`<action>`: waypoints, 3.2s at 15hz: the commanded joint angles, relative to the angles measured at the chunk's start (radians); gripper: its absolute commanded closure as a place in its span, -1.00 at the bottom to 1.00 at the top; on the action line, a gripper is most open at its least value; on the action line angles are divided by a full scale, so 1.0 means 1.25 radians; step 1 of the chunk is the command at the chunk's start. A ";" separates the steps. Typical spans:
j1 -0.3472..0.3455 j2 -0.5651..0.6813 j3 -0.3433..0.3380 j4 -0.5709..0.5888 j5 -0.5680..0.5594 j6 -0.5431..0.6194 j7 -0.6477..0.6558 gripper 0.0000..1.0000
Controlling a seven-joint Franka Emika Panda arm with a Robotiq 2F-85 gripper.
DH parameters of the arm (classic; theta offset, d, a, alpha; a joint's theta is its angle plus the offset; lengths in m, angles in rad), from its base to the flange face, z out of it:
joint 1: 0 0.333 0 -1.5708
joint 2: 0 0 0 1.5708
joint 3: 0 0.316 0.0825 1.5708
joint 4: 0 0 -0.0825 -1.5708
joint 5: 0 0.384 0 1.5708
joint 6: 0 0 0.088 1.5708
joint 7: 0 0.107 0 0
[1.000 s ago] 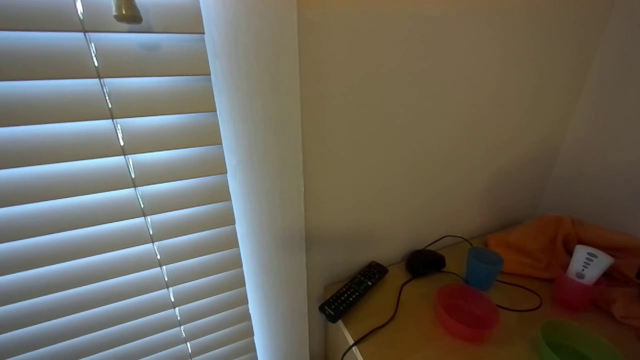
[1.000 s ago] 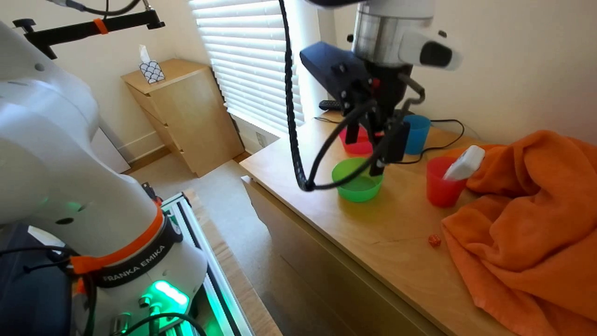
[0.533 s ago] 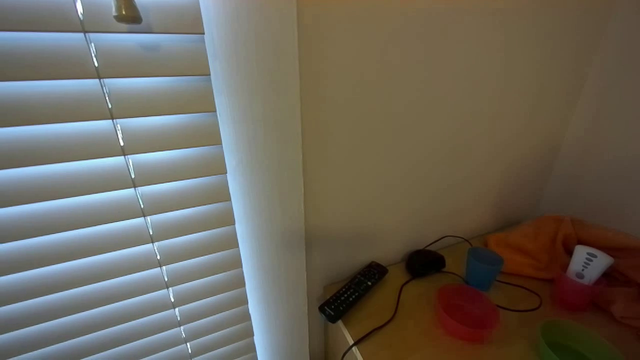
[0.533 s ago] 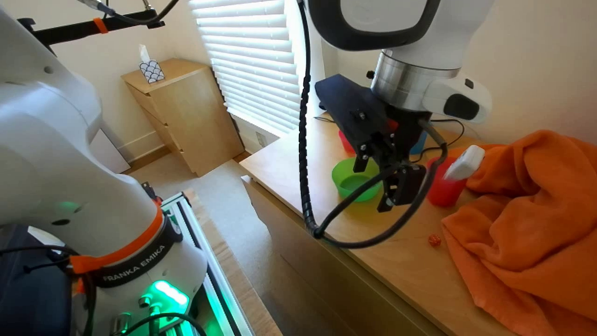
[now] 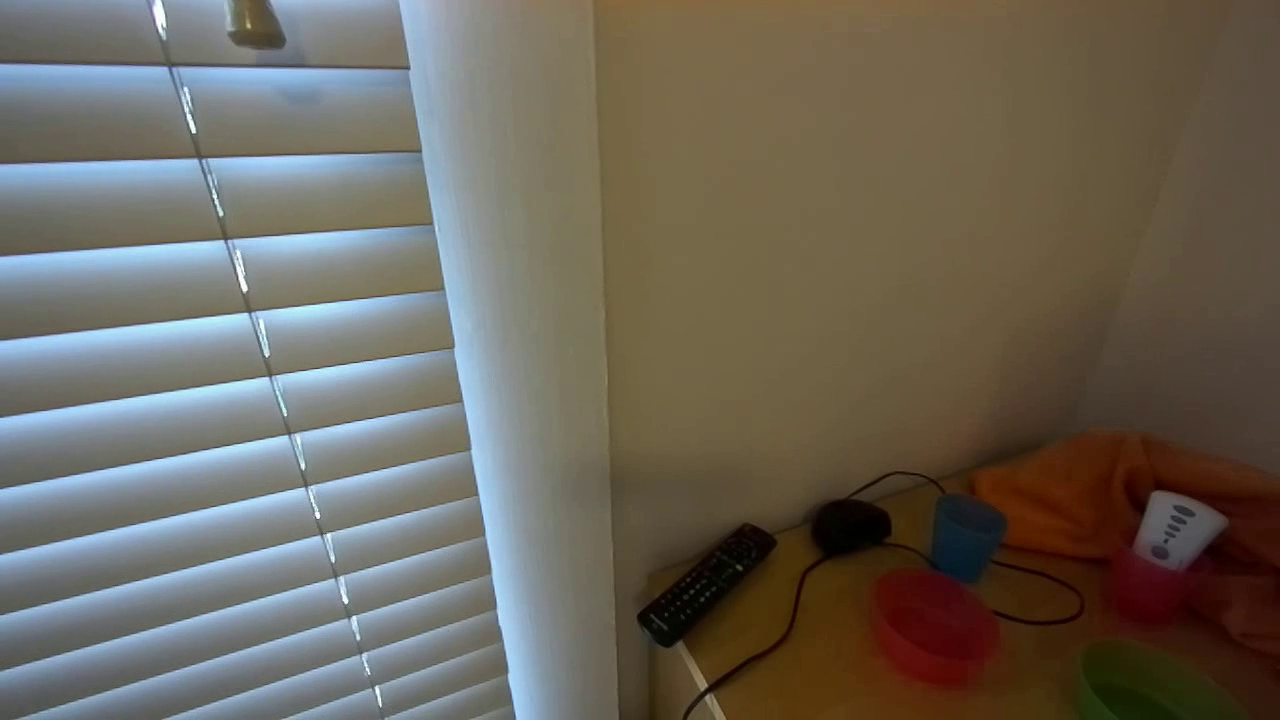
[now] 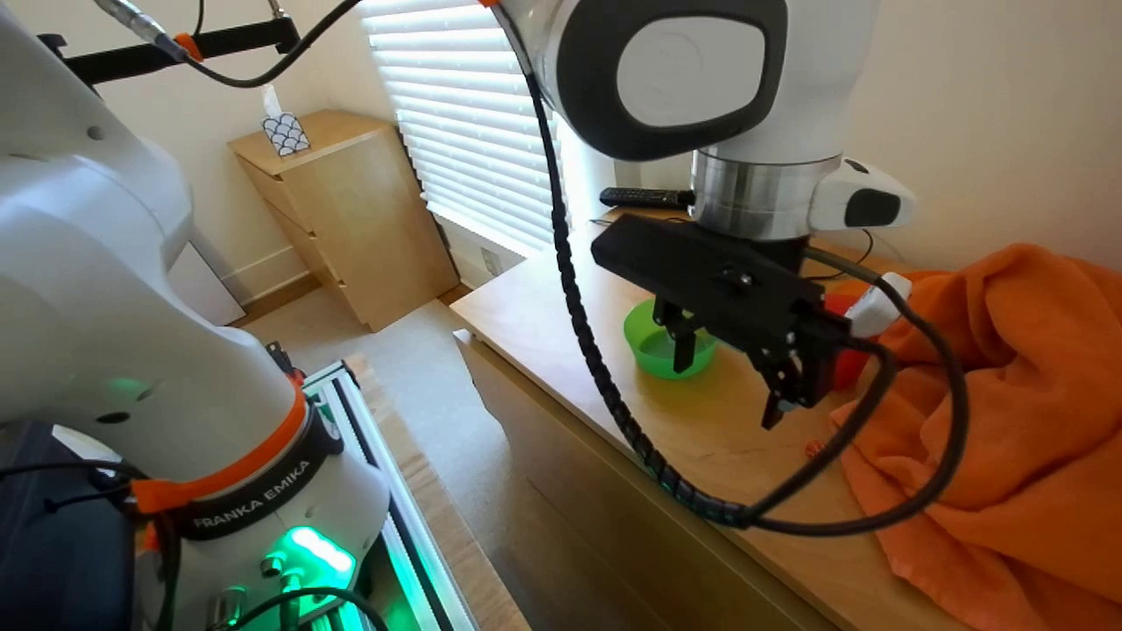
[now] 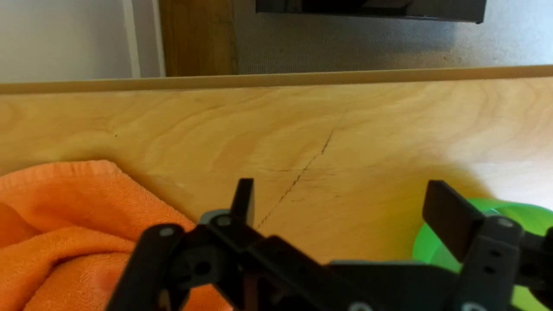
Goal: Put the red object in the bowl
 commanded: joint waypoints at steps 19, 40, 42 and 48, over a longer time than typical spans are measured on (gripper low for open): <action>-0.105 0.209 0.016 0.135 0.134 0.086 -0.131 -0.22; -0.090 0.329 0.051 0.271 0.115 -0.004 0.154 -0.19; -0.090 0.338 0.051 0.281 0.114 -0.004 0.162 -0.09; -0.087 0.345 0.052 0.294 0.107 -0.006 0.167 1.00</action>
